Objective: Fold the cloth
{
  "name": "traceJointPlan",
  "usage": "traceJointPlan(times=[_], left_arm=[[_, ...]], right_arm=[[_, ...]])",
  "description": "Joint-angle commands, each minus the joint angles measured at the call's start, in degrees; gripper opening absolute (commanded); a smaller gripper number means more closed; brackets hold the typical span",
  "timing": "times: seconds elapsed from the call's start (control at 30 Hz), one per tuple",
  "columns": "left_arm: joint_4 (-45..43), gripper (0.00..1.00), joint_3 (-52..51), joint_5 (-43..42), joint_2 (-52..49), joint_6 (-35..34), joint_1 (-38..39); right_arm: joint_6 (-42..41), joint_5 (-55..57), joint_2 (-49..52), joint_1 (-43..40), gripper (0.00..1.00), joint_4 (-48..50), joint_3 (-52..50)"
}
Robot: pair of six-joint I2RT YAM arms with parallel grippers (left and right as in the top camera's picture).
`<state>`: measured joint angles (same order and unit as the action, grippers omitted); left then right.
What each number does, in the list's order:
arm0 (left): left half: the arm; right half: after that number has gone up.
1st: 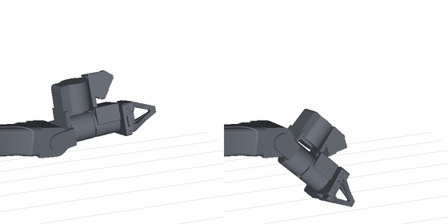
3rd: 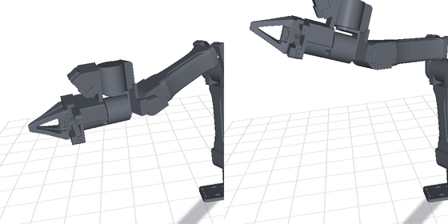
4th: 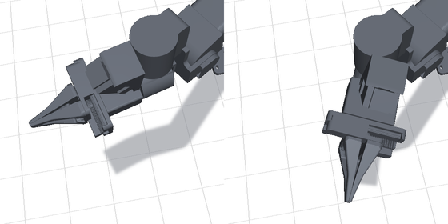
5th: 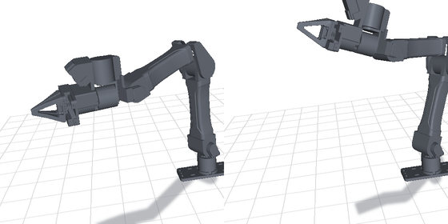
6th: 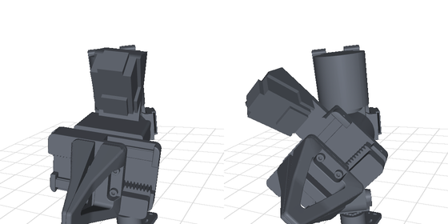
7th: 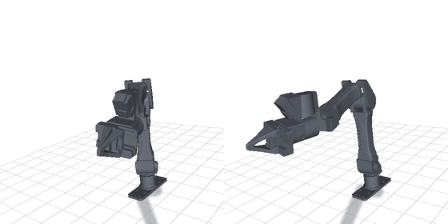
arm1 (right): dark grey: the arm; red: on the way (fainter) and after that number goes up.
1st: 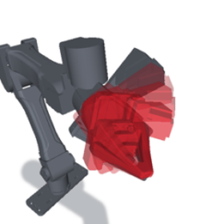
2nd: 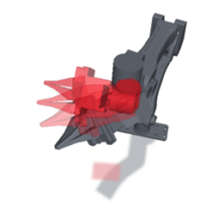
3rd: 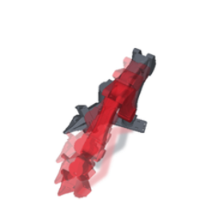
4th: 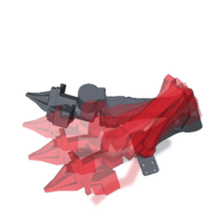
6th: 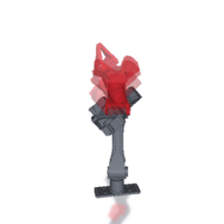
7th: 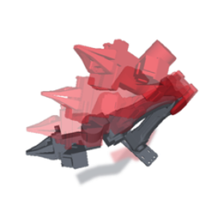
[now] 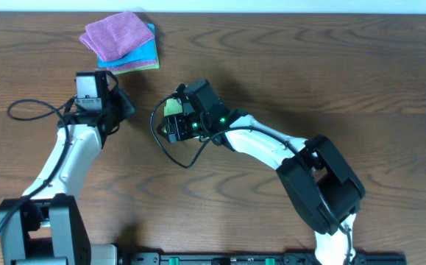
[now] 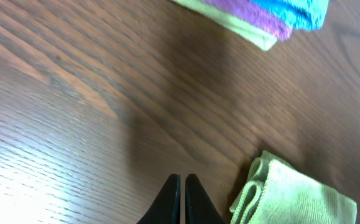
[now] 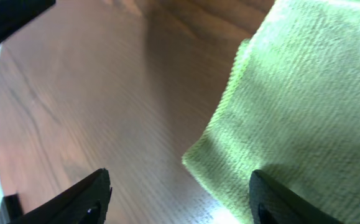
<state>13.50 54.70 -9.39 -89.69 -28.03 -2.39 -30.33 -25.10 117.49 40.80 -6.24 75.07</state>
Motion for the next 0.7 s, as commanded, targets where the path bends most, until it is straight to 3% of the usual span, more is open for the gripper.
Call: traceJointPlan(times=[0.0, 0.2, 0.5, 0.57, 0.67], left_arm=[[0.2, 0.06, 0.7, 0.6, 1.9, 1.0, -1.0], [0.2, 0.11, 0.7, 0.6, 3.2, 1.0, -1.4], [1.8, 0.19, 0.7, 0.2, 7.2, 0.5, -1.4], [3.1, 0.26, 0.7, -0.2, 8.3, 0.5, -1.4], [4.8, 0.46, 0.7, -2.4, 9.6, 0.6, -1.4]], right_arm=[[0.8, -3.5, 0.5, 1.0, 0.75, -0.7, 1.2], [0.8, -1.7, -1.9, 0.1, 0.98, -0.9, 1.2], [2.2, 3.9, -10.8, -4.4, 0.99, -2.4, 1.2], [2.2, 3.9, -13.4, -6.1, 0.99, -4.1, 1.2], [4.6, 2.8, -17.7, -8.3, 0.99, -8.0, 1.2]])
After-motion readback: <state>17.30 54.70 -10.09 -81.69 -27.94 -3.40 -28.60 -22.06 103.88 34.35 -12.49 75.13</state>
